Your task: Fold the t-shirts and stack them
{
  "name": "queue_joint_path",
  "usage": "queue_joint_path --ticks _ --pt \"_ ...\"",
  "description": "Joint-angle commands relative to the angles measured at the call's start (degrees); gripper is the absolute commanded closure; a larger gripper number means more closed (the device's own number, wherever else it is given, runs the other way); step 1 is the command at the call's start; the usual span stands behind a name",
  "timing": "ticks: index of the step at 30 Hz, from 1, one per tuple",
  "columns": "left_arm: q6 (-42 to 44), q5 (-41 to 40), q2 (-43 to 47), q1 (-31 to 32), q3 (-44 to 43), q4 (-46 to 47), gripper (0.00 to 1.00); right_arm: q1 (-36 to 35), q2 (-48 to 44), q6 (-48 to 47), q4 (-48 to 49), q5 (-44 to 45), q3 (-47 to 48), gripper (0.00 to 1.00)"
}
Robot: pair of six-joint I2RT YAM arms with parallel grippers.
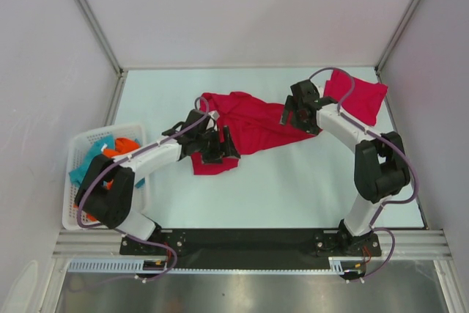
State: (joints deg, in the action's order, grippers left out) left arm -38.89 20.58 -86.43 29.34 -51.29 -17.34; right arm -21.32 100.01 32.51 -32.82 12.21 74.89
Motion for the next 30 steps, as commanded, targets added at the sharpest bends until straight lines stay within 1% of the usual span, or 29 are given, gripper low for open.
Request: queue_joint_path --ticks 1,5,12,17,20,21,22,23,24,26,27,30 --pt "1.45 -2.03 -1.28 0.45 0.83 1.61 0.17 -0.3 0.45 0.27 -0.31 1.59 0.78 0.08" --pt "1.72 -6.24 -1.19 0.72 2.42 1.08 0.14 -0.21 0.1 0.01 -0.49 1.59 1.04 0.08" --pt "2.42 -10.9 -2.69 1.07 2.69 -0.41 0.14 -0.56 -1.3 0.01 -1.37 0.89 1.92 0.09" --pt "2.51 -11.7 -3.65 1.33 2.68 -0.59 0.15 -0.65 -2.71 -0.17 -1.9 1.15 2.19 0.09" --pt "2.42 -11.79 -3.92 1.42 2.77 -0.15 0.21 -0.65 -3.41 -0.34 -2.43 0.98 2.36 0.09" --pt "2.42 -11.53 -3.92 1.42 2.86 0.11 0.3 -0.65 -3.76 -0.26 -2.69 0.8 2.36 0.09" --pt "2.51 -10.92 -4.01 1.51 3.03 0.55 0.36 -0.74 -4.38 -0.26 -2.78 0.63 2.36 0.09" --pt "2.51 -10.56 -4.01 1.51 3.12 1.08 0.45 -0.74 -4.82 -0.26 -2.78 0.62 2.45 0.09" --pt "2.33 -10.21 -4.35 1.51 3.21 1.52 0.7 -1.0 -5.26 -0.34 -2.78 0.45 2.45 0.09" --pt "2.33 -8.9 -5.06 1.51 3.21 2.13 0.88 -1.18 -6.58 -0.26 -2.95 0.36 2.54 0.09" --pt "2.42 -8.54 -5.41 1.51 3.04 2.31 1.0 -1.35 -6.93 -0.34 -3.13 0.27 2.63 0.09" --pt "2.42 -8.45 -6.29 1.77 2.68 2.4 1.0 -1.62 -7.81 -0.52 -3.92 0.1 3.24 0.09"
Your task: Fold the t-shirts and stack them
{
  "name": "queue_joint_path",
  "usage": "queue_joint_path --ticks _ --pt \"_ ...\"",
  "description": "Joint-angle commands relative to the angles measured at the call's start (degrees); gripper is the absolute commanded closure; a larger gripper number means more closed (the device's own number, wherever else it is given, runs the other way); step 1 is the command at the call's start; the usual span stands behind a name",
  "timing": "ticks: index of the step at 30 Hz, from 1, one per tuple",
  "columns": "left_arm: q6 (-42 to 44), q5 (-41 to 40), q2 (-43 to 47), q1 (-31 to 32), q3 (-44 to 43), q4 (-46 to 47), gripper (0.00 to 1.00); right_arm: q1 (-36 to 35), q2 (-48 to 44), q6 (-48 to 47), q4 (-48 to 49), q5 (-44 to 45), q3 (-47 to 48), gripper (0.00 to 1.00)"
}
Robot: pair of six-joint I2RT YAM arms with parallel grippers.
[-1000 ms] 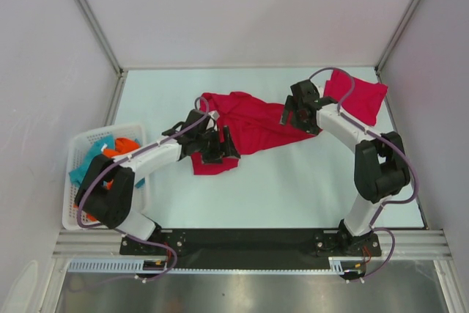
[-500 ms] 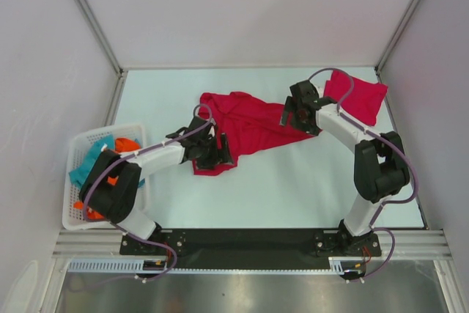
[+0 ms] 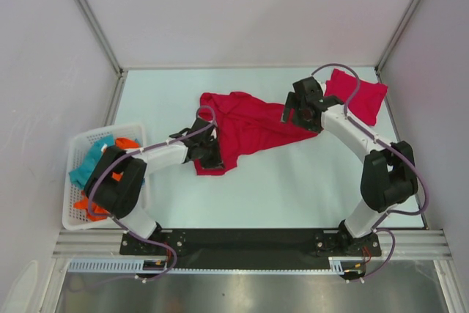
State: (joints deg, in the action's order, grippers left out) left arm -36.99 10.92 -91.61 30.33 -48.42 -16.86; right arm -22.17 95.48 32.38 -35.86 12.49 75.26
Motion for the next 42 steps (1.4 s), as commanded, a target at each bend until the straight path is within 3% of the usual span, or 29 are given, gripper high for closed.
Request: queue_joint_path --ticks 1,6,9,18,42 --pt "0.43 1.04 -0.85 0.87 -0.18 1.92 1.0 -0.77 -3.46 -0.48 -1.06 -0.1 3.13 0.09" --pt "0.34 -0.11 -0.23 0.87 -0.18 1.31 0.89 -0.77 -4.69 -0.74 -1.32 0.08 3.13 0.09" --pt "0.69 -0.02 0.21 1.31 0.08 1.57 1.0 -0.77 -4.69 -0.83 -1.32 0.6 2.96 0.1" --pt "3.5 -3.18 4.15 1.84 -5.18 -3.79 1.0 -2.17 -0.39 0.23 0.17 -2.03 2.78 0.11" --pt "8.25 -9.42 11.1 1.67 -42.35 -25.41 1.0 -8.24 6.21 2.86 -1.14 -2.74 6.47 0.09"
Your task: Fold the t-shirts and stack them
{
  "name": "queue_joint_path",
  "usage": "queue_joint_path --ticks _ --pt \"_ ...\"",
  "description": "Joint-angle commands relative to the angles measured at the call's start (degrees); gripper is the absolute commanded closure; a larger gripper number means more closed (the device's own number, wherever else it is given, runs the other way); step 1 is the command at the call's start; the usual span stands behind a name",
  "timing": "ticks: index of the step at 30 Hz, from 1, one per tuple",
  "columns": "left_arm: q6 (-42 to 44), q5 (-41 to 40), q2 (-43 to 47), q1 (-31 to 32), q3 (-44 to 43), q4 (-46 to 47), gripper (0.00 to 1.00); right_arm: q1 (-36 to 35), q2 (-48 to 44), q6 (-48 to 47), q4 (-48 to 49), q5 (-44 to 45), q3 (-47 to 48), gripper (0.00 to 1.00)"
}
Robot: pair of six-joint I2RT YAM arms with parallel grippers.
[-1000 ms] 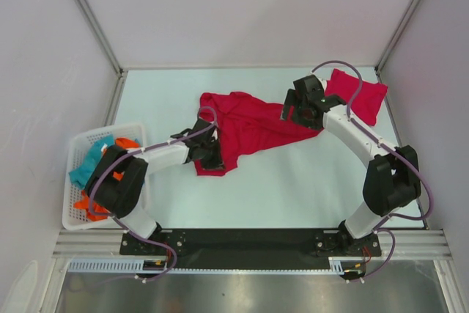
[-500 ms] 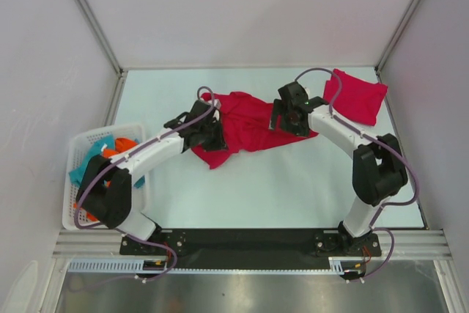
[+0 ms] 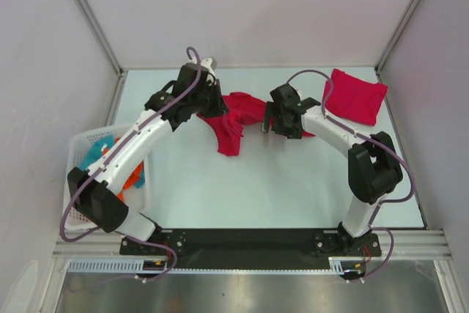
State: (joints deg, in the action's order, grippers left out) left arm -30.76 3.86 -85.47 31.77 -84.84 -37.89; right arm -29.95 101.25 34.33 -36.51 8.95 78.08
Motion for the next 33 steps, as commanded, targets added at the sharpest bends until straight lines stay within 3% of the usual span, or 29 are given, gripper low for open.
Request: queue_joint_path --ticks 1,10,20,29,33 --pt "2.02 -2.54 5.57 0.14 -6.3 -5.08 1.0 -0.46 0.26 0.83 -0.75 0.89 3.83 0.09" --pt "2.37 -2.8 11.02 -1.71 -6.22 -7.55 1.0 -2.65 -4.92 1.71 -3.74 5.11 4.97 0.09" --pt "3.17 -2.19 11.2 -4.34 -9.38 -8.87 1.0 -5.02 -6.94 3.29 -4.98 6.34 4.36 0.1" --pt "4.4 -0.17 11.03 -9.08 -12.89 -10.45 1.0 -5.03 -2.38 4.08 -3.57 6.25 1.81 0.09" --pt "5.1 0.54 8.84 -10.41 -19.12 -12.46 1.0 -5.38 -1.58 4.26 -2.43 5.99 1.02 0.1"
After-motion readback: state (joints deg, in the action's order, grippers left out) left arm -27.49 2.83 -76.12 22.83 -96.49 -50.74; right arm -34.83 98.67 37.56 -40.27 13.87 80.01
